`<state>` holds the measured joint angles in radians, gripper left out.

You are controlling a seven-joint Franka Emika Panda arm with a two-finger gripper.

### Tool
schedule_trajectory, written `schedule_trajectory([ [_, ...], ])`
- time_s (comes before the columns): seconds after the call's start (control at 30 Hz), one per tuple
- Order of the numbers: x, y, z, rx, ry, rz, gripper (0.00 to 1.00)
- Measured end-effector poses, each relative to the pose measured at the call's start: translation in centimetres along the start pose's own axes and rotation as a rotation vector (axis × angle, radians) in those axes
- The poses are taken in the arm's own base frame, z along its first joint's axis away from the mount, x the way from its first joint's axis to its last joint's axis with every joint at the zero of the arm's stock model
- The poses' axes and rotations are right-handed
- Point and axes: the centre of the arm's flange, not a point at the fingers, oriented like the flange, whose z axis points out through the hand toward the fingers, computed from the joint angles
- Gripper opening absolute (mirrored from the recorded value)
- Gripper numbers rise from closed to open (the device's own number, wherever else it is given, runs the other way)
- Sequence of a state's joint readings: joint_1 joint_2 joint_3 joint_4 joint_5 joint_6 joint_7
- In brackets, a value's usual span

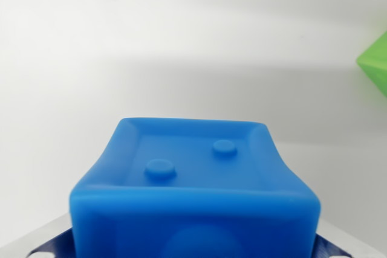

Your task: Stack cube

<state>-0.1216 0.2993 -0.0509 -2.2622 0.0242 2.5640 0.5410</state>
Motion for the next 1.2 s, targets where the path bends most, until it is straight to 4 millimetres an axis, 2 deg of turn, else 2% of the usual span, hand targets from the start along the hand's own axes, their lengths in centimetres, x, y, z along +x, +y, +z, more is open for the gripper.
schedule_trajectory([
  [1.2, 5.6, 3.0, -3.3, -0.001, 0.001, 0.309, 0.0],
])
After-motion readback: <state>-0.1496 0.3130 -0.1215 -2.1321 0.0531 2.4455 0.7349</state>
